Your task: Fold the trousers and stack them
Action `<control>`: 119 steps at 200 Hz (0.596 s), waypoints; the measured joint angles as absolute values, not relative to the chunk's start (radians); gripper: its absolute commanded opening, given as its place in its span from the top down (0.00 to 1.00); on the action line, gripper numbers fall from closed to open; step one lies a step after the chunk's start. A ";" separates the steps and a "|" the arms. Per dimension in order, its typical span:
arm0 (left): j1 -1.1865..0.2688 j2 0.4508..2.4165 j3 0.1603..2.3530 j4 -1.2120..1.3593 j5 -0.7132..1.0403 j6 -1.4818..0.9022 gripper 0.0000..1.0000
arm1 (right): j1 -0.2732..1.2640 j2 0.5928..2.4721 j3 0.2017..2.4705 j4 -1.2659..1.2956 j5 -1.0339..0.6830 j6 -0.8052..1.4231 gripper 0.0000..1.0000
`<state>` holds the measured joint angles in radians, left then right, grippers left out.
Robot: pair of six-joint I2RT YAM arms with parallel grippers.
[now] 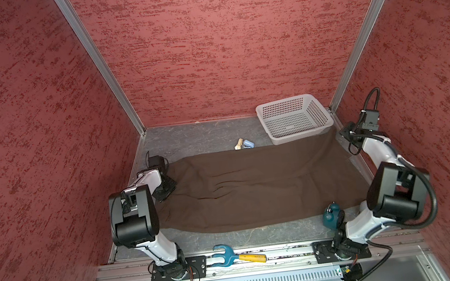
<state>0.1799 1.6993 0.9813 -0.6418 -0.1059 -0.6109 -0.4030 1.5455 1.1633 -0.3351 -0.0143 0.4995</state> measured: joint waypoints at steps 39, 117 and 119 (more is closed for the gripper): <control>0.200 1.734 1.017 -0.590 -0.049 -0.596 1.00 | -0.403 1.417 1.042 -0.400 -0.014 0.492 0.46; 0.238 1.564 0.951 -0.585 0.090 -0.616 1.00 | -0.403 1.494 0.991 -0.502 -0.004 0.463 0.47; 0.237 1.556 0.952 -0.588 0.090 -0.616 1.00 | -0.403 1.501 0.991 -0.502 -0.004 0.463 0.47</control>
